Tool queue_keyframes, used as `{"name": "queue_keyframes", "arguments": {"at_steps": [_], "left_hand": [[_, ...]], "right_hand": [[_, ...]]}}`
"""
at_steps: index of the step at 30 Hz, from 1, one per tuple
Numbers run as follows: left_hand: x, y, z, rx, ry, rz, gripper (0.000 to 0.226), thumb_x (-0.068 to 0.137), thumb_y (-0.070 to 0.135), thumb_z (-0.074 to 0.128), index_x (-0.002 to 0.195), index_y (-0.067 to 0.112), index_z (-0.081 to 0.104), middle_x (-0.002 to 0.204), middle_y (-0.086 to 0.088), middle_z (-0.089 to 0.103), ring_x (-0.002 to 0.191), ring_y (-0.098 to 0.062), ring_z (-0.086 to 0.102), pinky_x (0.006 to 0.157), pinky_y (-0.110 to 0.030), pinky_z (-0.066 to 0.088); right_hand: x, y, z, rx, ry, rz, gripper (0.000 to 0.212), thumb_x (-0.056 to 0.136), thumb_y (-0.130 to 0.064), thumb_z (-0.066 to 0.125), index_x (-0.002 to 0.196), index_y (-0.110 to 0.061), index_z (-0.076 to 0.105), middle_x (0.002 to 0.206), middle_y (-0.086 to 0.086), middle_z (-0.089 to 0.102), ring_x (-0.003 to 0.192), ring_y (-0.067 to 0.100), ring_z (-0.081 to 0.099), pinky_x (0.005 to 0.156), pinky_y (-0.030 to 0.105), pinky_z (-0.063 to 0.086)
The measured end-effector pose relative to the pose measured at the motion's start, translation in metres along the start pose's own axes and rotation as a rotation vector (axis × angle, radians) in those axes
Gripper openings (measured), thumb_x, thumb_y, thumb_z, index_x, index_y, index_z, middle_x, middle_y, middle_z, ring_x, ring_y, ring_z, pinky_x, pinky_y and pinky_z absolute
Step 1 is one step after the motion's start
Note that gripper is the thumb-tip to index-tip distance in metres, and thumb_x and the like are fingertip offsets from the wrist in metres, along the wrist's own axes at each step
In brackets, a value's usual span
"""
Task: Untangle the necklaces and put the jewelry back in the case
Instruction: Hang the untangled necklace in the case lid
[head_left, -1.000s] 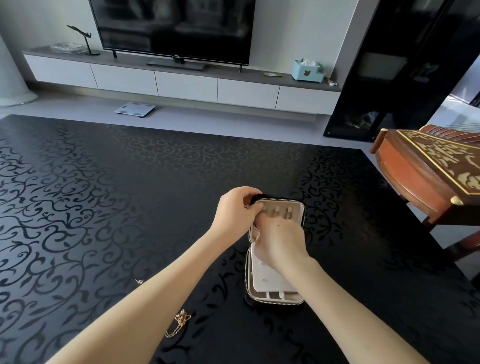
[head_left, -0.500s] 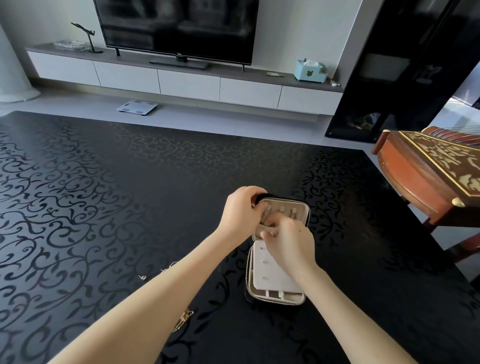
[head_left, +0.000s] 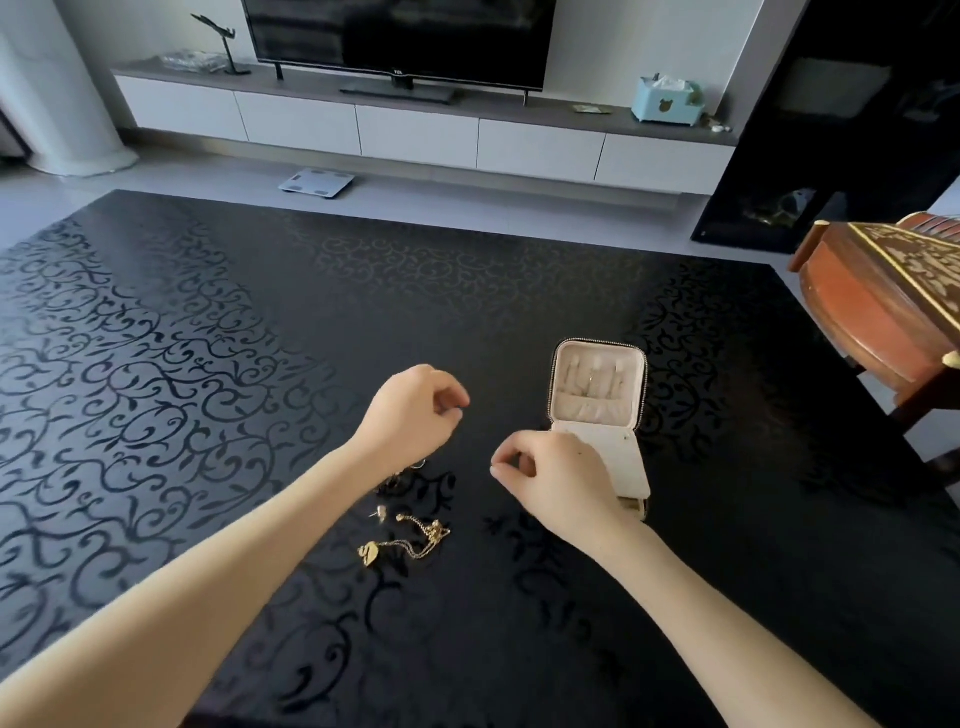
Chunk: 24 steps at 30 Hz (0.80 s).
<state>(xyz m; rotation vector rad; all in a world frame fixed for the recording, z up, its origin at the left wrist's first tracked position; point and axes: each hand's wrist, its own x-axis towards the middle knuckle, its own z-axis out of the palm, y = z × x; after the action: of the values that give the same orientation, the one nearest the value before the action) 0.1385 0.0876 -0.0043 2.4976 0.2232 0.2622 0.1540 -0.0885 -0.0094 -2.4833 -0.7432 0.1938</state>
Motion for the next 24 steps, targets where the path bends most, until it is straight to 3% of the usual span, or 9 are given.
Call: {"name": "queue_keyframes", "arguments": {"at_steps": [4, 7, 10, 14, 18, 24], "left_hand": [[-0.044, -0.030, -0.015, 0.165, -0.071, -0.124, 0.010, 0.081, 0.013, 0.061, 0.082, 0.017, 0.071, 0.086, 0.004, 0.060, 0.081, -0.015, 0.059, 0.073, -0.023, 0.043], [-0.071, -0.042, -0.021, 0.193, -0.105, -0.190, 0.008, 0.080, 0.016, 0.064, 0.079, 0.015, 0.071, 0.082, 0.004, 0.066, 0.084, -0.016, 0.061, 0.070, -0.021, 0.041], [-0.088, -0.047, -0.018, 0.227, -0.225, -0.189, 0.008, 0.080, 0.022, 0.066, 0.081, 0.015, 0.071, 0.077, 0.006, 0.061, 0.084, -0.016, 0.060, 0.071, -0.022, 0.043], [-0.096, -0.053, -0.010, 0.217, -0.279, -0.162, 0.018, 0.080, 0.024, 0.069, 0.093, 0.012, 0.065, 0.088, 0.004, 0.056, 0.084, -0.014, 0.051, 0.076, -0.023, 0.042], [-0.100, -0.047, -0.008, 0.318, -0.343, -0.136, 0.017, 0.089, 0.027, 0.059, 0.090, 0.010, 0.061, 0.091, 0.000, 0.048, 0.084, -0.018, 0.047, 0.070, -0.024, 0.036], [-0.109, -0.043, -0.005, 0.373, -0.320, -0.114, 0.019, 0.094, 0.028, 0.050, 0.082, 0.015, 0.043, 0.069, 0.008, 0.035, 0.079, -0.017, 0.042, 0.065, -0.022, 0.028]], "right_hand": [[-0.010, -0.021, 0.031, 0.001, -0.107, -0.006, 0.015, 0.087, -0.033, 0.058, 0.093, -0.025, 0.070, 0.082, -0.011, 0.065, 0.086, 0.010, 0.059, 0.071, 0.025, 0.042], [-0.012, -0.032, 0.050, -0.018, -0.118, 0.018, 0.015, 0.087, -0.031, 0.059, 0.093, -0.023, 0.070, 0.095, -0.006, 0.068, 0.091, 0.013, 0.059, 0.073, 0.027, 0.042], [-0.011, -0.039, 0.063, -0.023, -0.096, 0.043, 0.014, 0.088, -0.031, 0.059, 0.093, -0.023, 0.069, 0.095, -0.005, 0.064, 0.091, 0.015, 0.058, 0.071, 0.027, 0.040], [-0.014, -0.044, 0.069, -0.036, -0.077, 0.041, 0.012, 0.089, -0.029, 0.058, 0.094, -0.022, 0.067, 0.094, -0.006, 0.062, 0.087, 0.014, 0.055, 0.067, 0.025, 0.036], [-0.021, -0.042, 0.070, -0.025, -0.098, 0.045, 0.011, 0.088, -0.028, 0.058, 0.094, -0.024, 0.066, 0.087, -0.010, 0.056, 0.086, 0.012, 0.054, 0.067, 0.025, 0.035], [-0.030, -0.038, 0.065, 0.005, -0.108, 0.070, 0.013, 0.089, -0.028, 0.056, 0.091, -0.024, 0.067, 0.088, -0.009, 0.062, 0.081, 0.011, 0.053, 0.066, 0.026, 0.040]]}}
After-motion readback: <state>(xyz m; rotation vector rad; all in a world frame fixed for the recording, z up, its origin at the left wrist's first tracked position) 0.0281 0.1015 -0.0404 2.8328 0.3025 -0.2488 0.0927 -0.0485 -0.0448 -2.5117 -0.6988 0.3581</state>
